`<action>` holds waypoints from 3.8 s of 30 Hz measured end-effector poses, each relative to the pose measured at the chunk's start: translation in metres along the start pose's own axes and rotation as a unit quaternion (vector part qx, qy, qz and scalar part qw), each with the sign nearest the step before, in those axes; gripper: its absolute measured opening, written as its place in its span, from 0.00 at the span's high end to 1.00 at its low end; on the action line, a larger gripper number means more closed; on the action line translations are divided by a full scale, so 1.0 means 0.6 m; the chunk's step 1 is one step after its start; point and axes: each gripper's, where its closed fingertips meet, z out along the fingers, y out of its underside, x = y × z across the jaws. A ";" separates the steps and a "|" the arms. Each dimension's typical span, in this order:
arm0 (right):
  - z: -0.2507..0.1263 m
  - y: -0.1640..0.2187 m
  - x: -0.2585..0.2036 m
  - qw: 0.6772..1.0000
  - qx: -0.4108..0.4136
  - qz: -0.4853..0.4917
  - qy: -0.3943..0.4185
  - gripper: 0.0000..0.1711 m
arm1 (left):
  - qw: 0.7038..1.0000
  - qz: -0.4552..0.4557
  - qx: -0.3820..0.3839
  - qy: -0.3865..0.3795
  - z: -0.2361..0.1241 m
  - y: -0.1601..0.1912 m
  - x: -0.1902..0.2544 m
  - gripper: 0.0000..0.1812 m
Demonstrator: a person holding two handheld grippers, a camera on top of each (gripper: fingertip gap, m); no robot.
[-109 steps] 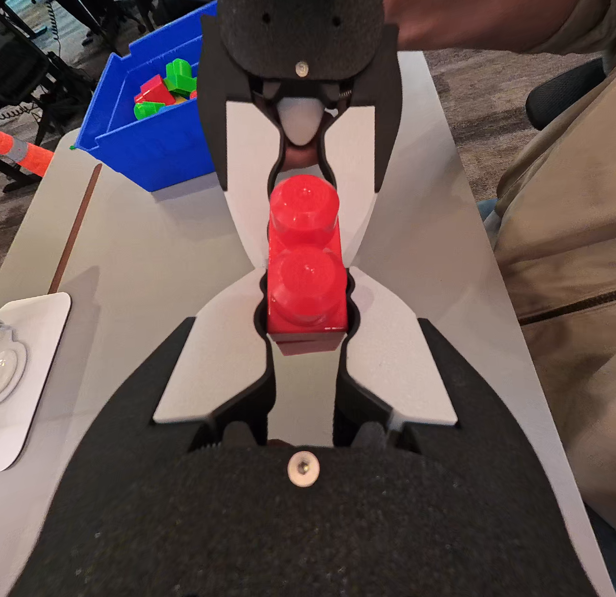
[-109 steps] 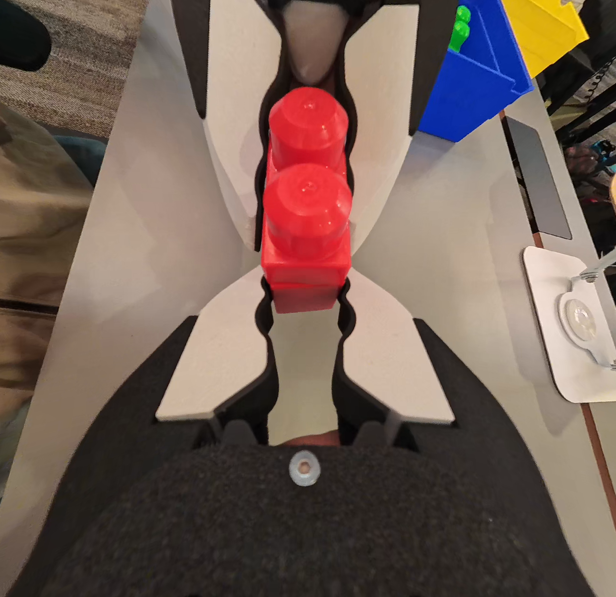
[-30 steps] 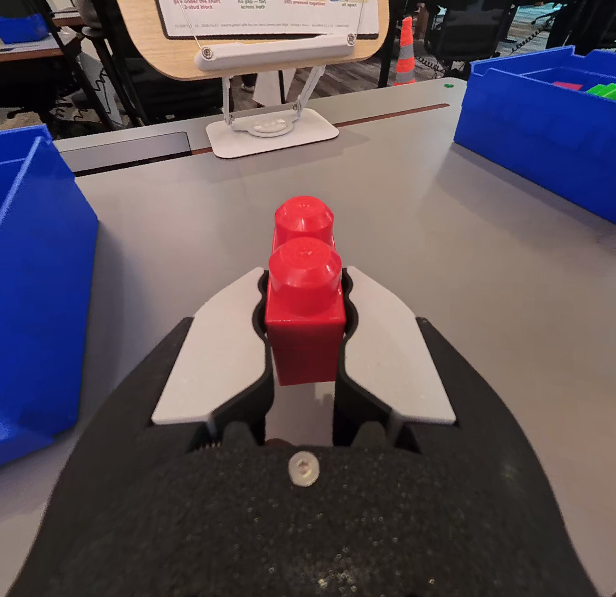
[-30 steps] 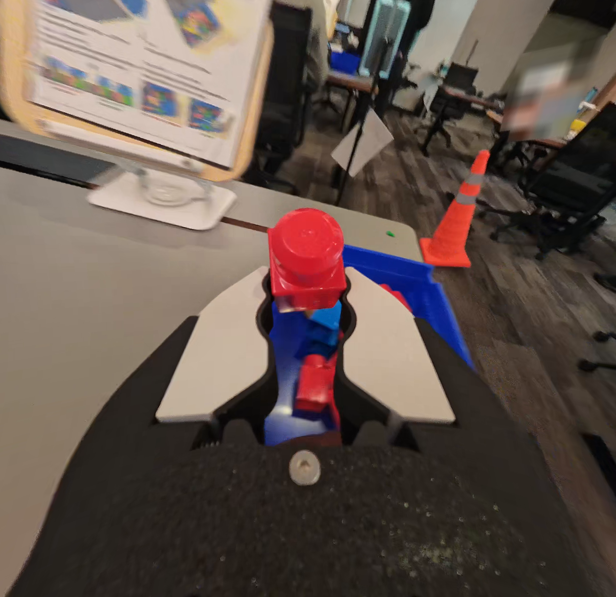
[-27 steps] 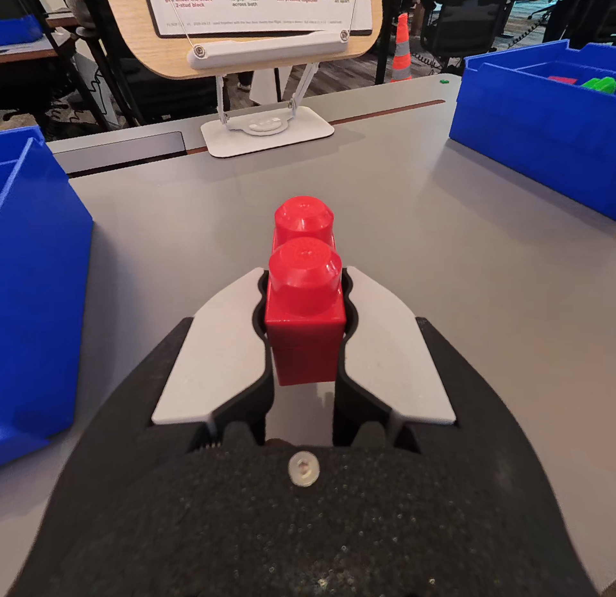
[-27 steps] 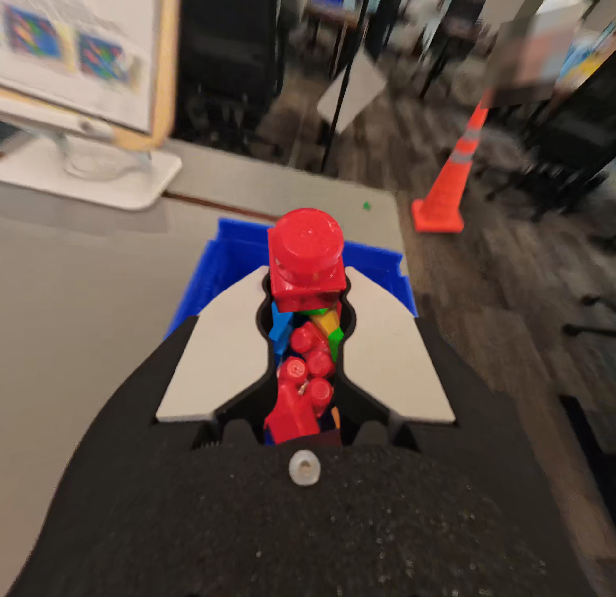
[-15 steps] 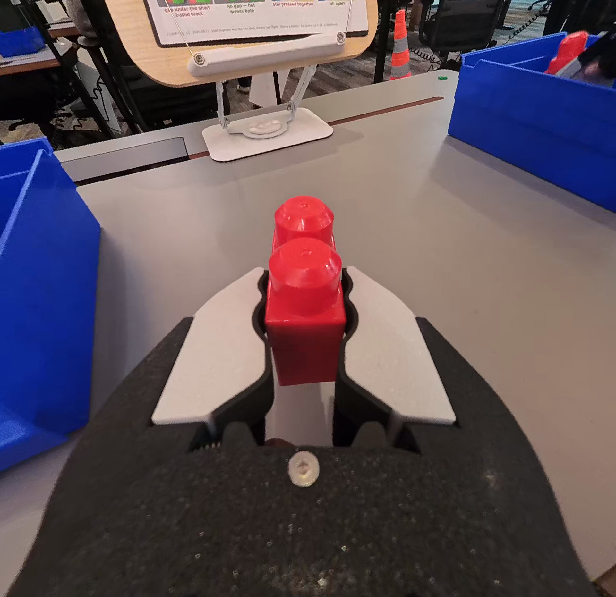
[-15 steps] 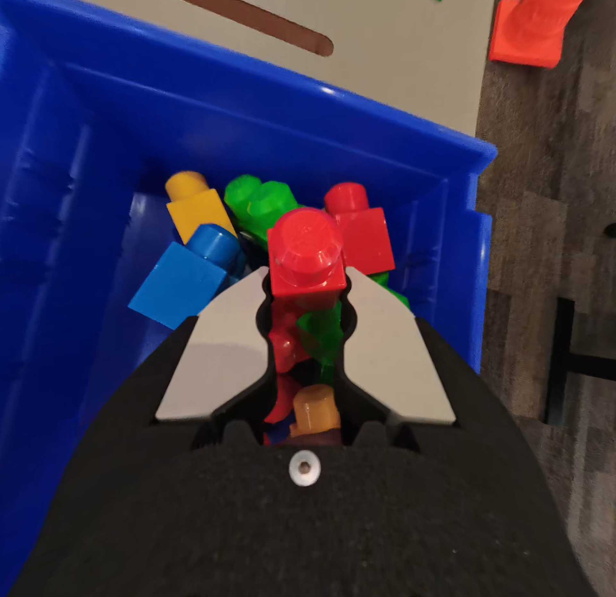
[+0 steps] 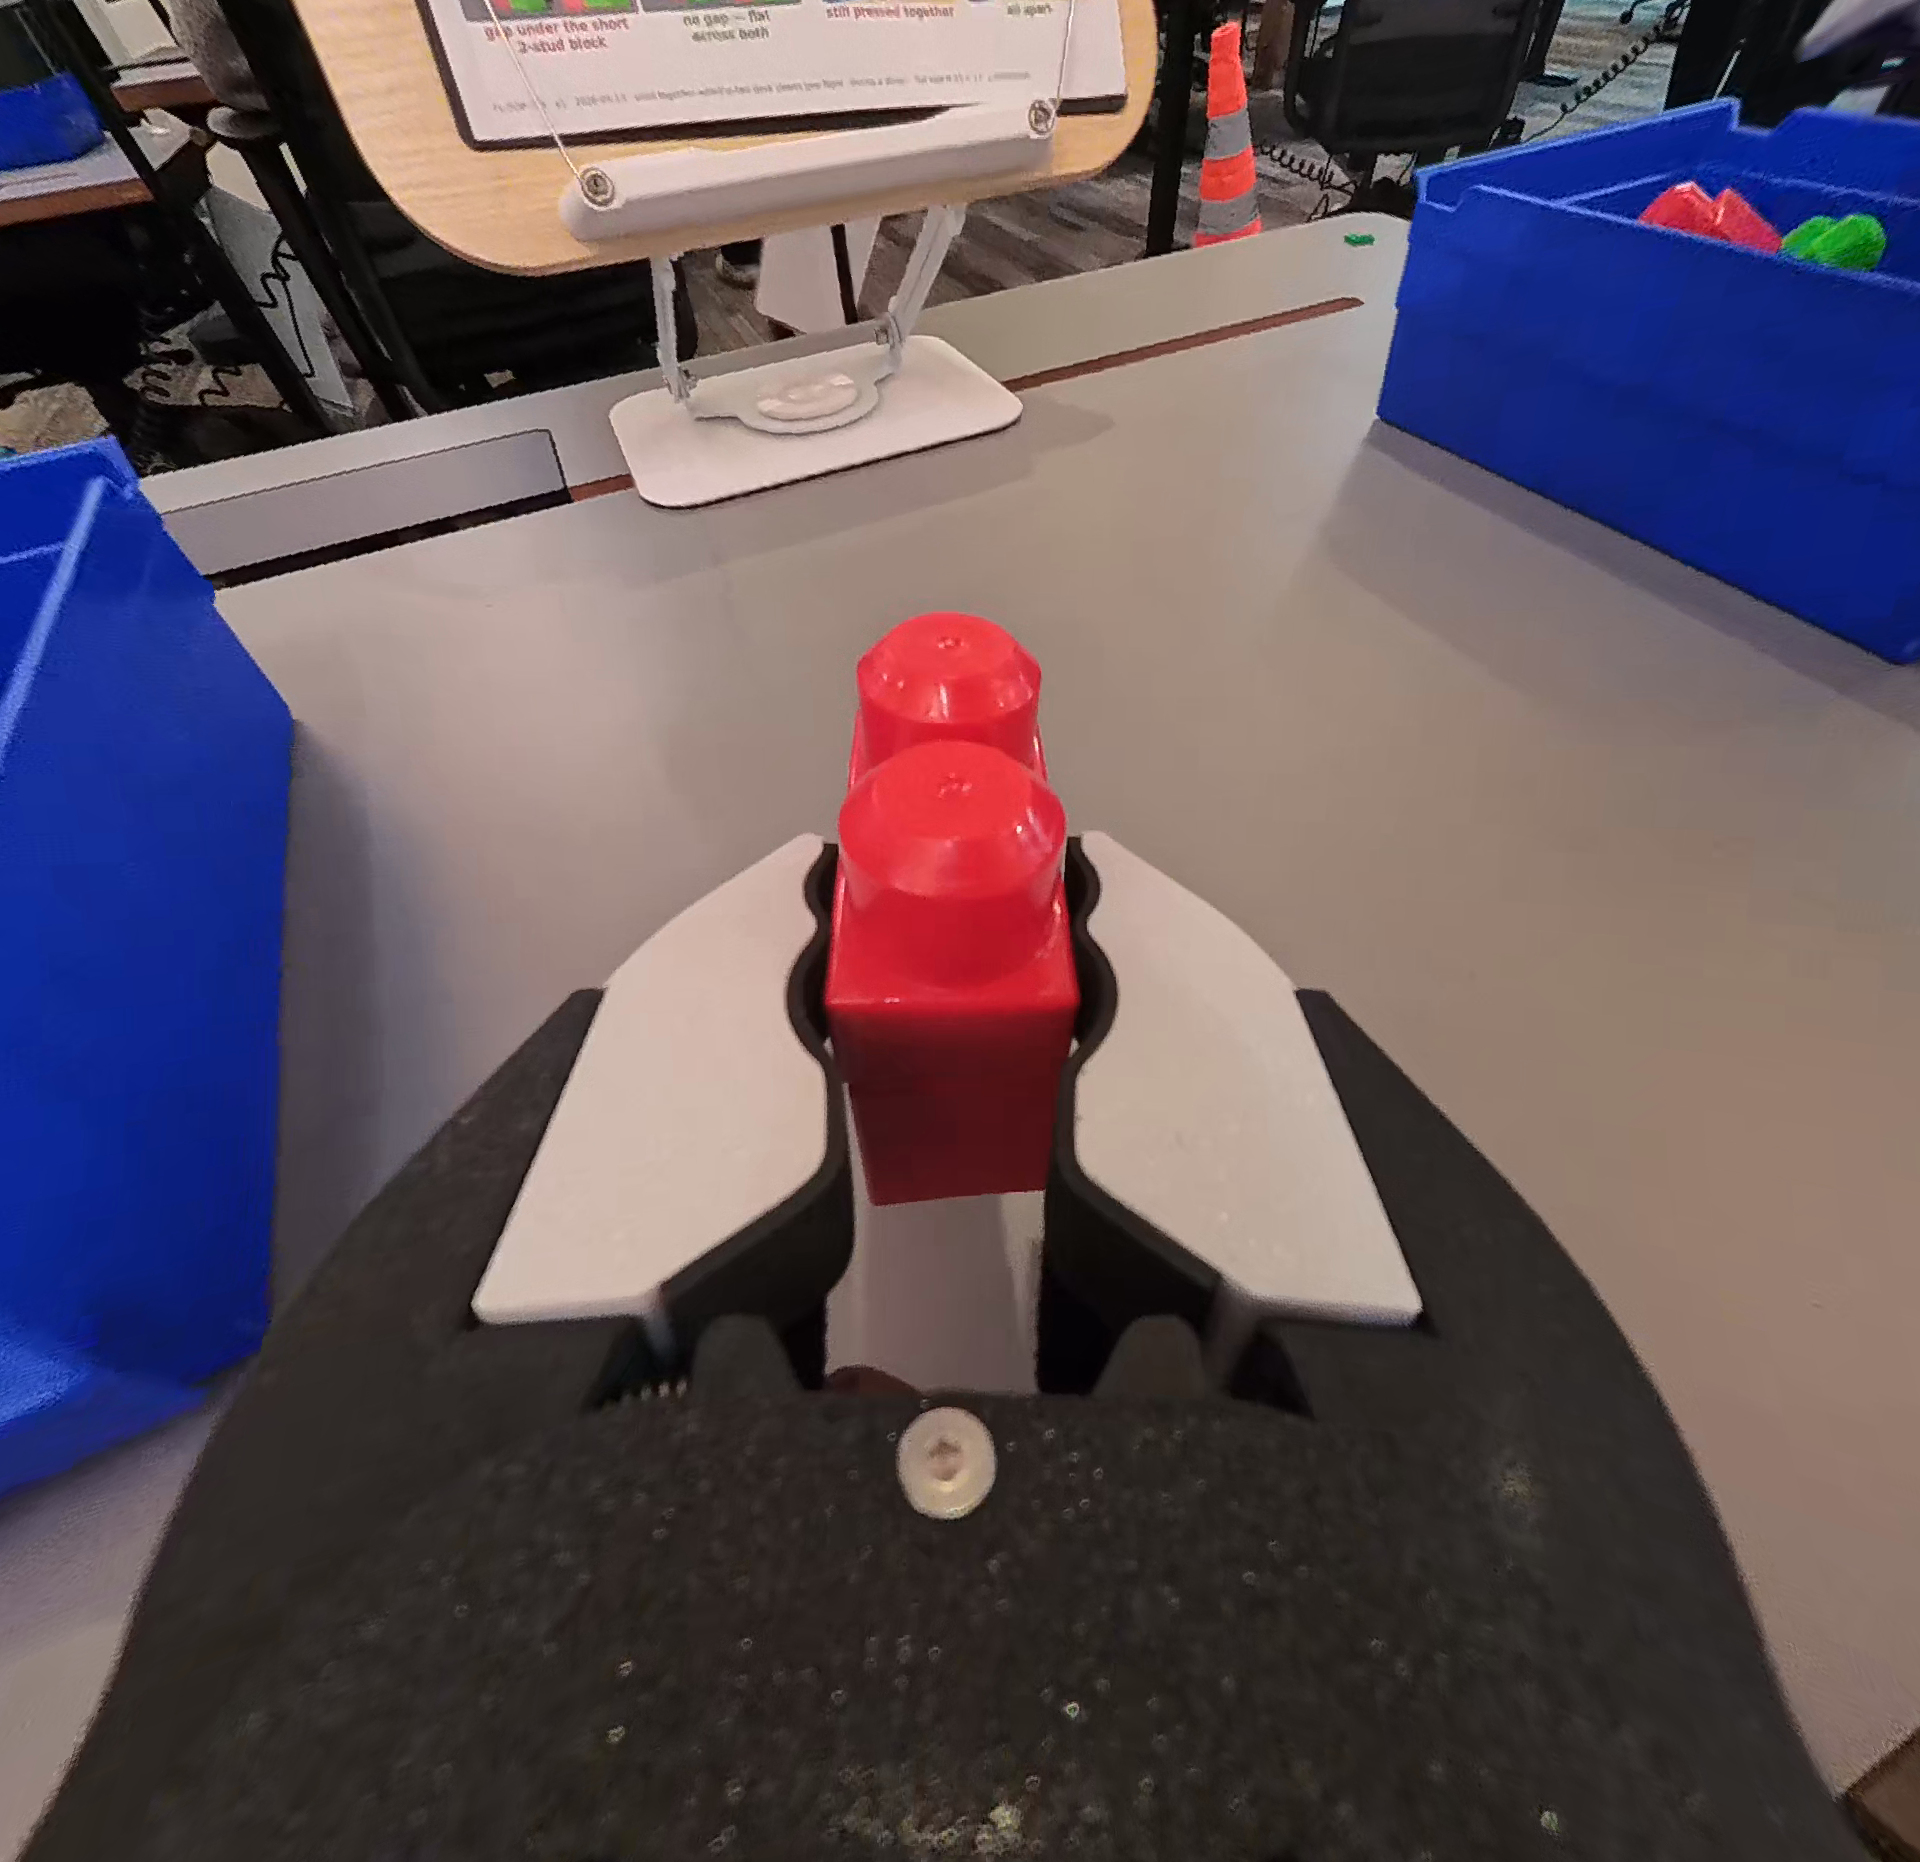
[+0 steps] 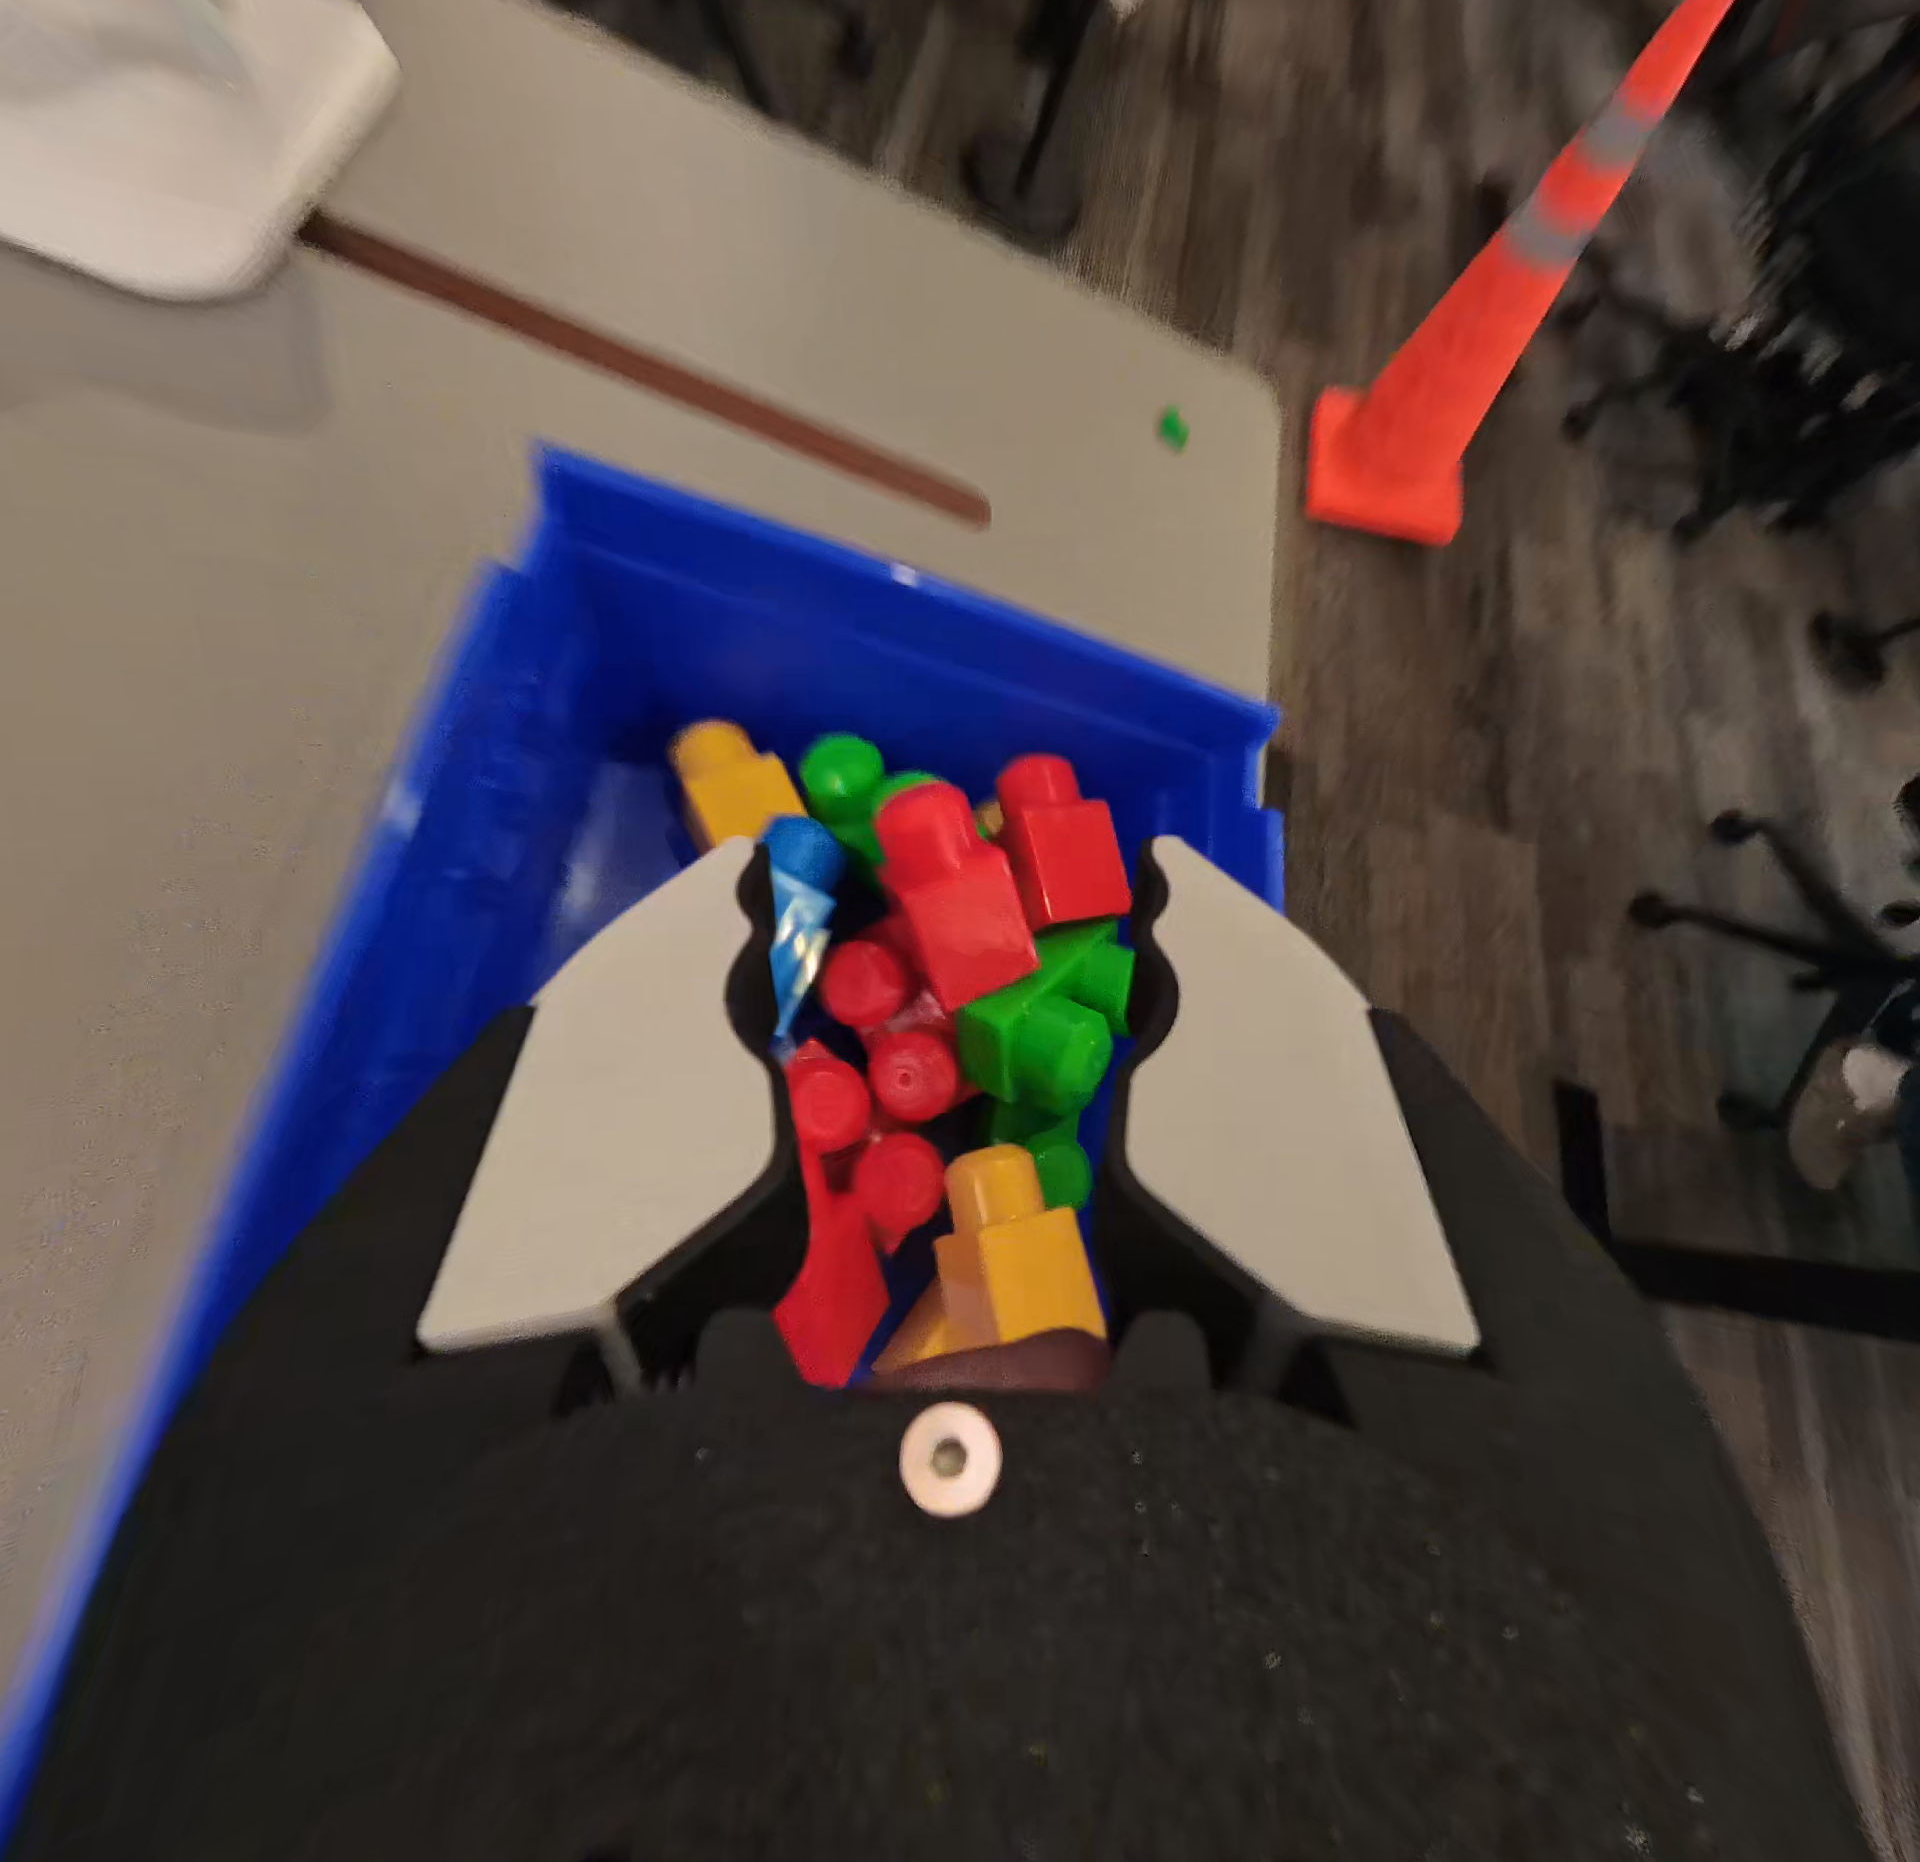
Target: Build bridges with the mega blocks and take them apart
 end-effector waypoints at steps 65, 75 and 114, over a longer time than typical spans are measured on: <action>-0.329 0.021 -0.650 0.755 0.281 -0.158 -0.571 0.76 | 0.832 0.056 0.079 0.546 -0.049 -0.123 0.226 0.77; -0.336 0.033 -0.653 0.738 0.273 -0.169 -0.594 0.78 | 0.834 0.099 0.084 0.537 -0.055 -0.117 0.234 0.78; -0.208 0.115 -0.454 0.964 0.214 0.114 -0.108 0.78 | 0.993 -0.065 0.006 -0.097 -0.012 0.026 -0.079 0.77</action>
